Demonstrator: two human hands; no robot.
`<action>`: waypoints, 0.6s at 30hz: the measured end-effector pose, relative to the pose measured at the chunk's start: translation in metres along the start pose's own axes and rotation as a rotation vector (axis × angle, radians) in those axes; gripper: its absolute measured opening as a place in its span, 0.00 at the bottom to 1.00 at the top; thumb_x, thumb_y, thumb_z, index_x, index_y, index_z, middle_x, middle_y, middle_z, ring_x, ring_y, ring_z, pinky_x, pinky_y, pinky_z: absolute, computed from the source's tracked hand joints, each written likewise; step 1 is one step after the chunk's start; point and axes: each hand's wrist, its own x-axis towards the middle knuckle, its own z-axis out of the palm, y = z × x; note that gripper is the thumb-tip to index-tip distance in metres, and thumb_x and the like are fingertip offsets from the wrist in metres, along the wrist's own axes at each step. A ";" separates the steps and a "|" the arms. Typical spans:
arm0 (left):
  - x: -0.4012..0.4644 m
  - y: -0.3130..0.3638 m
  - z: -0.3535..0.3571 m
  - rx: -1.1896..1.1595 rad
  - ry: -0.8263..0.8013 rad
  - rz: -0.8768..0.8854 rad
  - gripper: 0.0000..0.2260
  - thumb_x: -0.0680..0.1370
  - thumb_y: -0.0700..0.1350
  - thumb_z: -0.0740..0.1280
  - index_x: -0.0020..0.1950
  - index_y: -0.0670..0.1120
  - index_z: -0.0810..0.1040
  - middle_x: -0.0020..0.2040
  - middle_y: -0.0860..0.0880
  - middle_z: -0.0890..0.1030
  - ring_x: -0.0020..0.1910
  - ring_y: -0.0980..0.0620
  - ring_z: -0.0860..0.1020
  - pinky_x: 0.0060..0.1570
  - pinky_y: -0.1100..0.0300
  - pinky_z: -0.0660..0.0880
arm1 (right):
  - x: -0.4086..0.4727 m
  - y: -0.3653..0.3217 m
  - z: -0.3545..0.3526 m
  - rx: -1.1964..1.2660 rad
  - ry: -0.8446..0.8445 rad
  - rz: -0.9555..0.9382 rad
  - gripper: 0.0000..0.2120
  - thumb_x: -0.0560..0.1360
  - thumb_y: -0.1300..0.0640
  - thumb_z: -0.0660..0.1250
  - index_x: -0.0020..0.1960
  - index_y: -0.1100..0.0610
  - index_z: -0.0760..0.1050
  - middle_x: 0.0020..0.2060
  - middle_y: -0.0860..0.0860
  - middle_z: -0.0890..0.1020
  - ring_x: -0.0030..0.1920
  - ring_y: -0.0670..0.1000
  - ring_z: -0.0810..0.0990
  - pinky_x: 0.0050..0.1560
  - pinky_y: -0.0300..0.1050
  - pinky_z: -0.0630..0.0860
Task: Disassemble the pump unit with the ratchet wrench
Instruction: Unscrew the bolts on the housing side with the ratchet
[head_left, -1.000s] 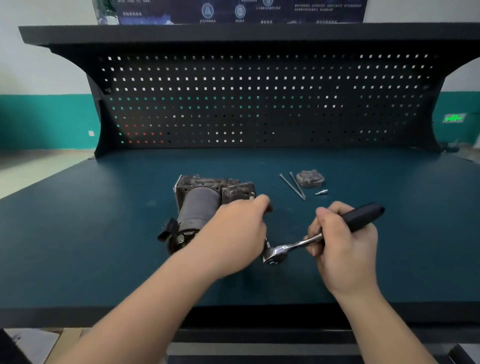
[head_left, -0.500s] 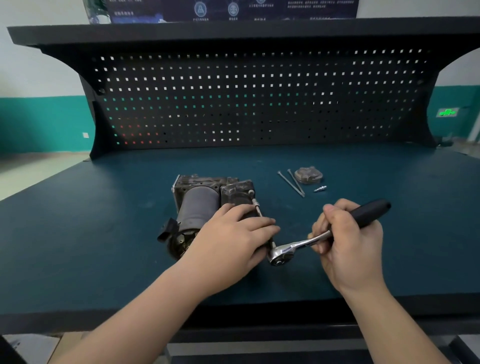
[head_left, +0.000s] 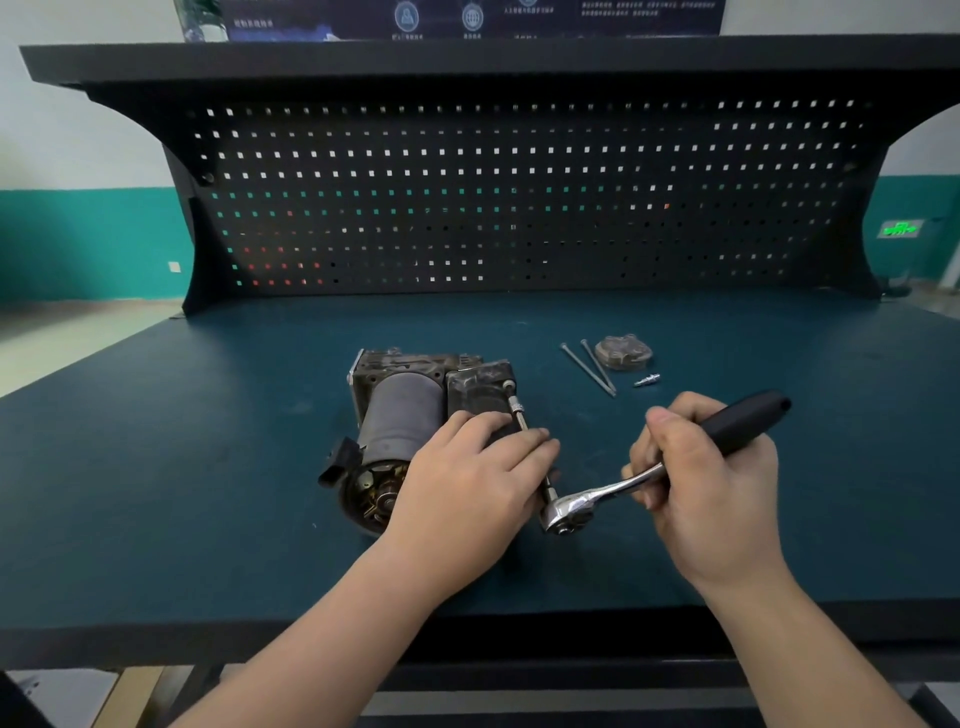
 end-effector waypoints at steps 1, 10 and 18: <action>0.000 0.000 0.000 0.000 0.005 -0.001 0.10 0.76 0.45 0.65 0.52 0.45 0.84 0.51 0.51 0.85 0.47 0.45 0.82 0.44 0.54 0.78 | 0.001 0.000 0.000 0.011 0.011 0.009 0.14 0.67 0.51 0.65 0.25 0.51 0.68 0.20 0.50 0.70 0.20 0.49 0.67 0.26 0.41 0.66; 0.000 -0.001 -0.004 -0.006 -0.040 0.020 0.10 0.74 0.45 0.69 0.54 0.49 0.84 0.52 0.53 0.84 0.47 0.45 0.81 0.44 0.54 0.78 | 0.000 -0.006 0.004 -0.155 -0.030 -0.048 0.18 0.69 0.46 0.65 0.27 0.56 0.67 0.21 0.55 0.70 0.21 0.48 0.68 0.25 0.38 0.66; -0.001 -0.001 0.000 -0.022 0.028 0.032 0.06 0.73 0.44 0.73 0.48 0.47 0.85 0.51 0.53 0.85 0.46 0.44 0.82 0.43 0.54 0.78 | 0.020 -0.033 0.007 -0.350 -0.237 -0.009 0.21 0.68 0.41 0.66 0.28 0.55 0.69 0.20 0.51 0.71 0.20 0.47 0.71 0.23 0.32 0.65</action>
